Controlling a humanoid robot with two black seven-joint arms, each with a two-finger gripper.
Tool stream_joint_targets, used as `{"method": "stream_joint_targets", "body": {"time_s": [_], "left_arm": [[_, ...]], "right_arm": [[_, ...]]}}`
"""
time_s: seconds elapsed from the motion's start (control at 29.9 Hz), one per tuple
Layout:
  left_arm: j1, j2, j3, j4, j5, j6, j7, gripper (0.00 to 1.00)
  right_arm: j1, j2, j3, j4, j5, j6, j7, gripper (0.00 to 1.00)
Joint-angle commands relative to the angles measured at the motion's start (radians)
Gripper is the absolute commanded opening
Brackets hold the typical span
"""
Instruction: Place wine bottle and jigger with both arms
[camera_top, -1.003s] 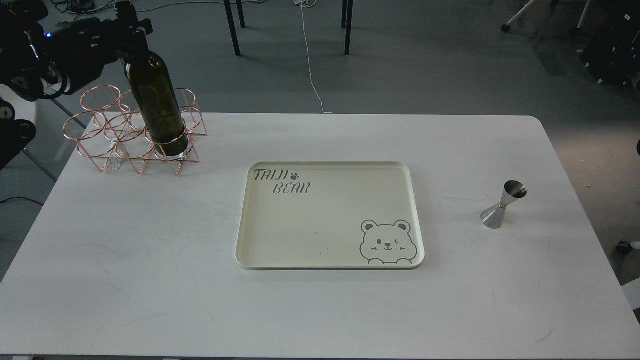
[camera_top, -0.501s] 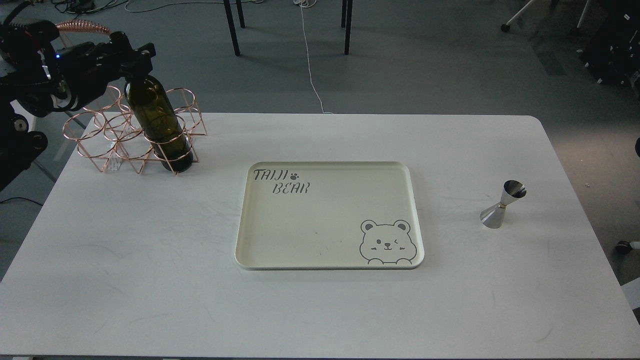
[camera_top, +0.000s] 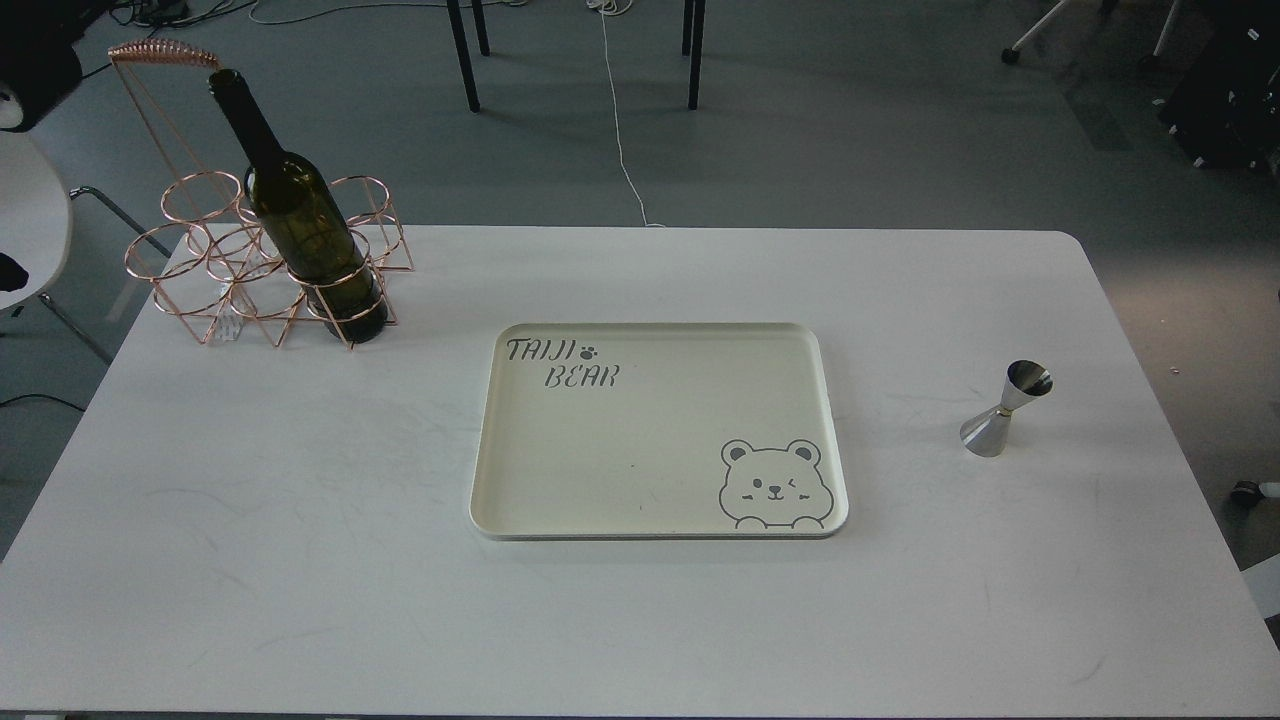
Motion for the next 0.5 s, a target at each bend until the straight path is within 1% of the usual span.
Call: {"method": "stream_joint_targets", "body": {"time_s": [0.0, 0.17, 0.33, 0.47], "left_arm": [[0.003, 0.041, 0.006, 0.016, -0.234, -0.033, 0.0, 0.98], [0.015, 0.026, 0.006, 0.149, -0.556, -0.119, -0.002, 0.98], [0.069, -0.054, 0.005, 0.283, -0.978, -0.24, 0.0, 0.98], [0.103, -0.108, 0.001, 0.376, -1.133, -0.326, 0.004, 0.98]], "right_arm": [[-0.003, 0.0, 0.002, -0.002, 0.0, -0.01, 0.0, 0.99], [-0.006, 0.0, 0.017, -0.014, 0.024, -0.014, 0.014, 0.99], [-0.05, 0.02, 0.014, -0.049, 0.233, -0.009, 0.011, 0.99], [-0.055, 0.084, 0.017, -0.12, 0.403, 0.005, -0.005, 0.99]]}}
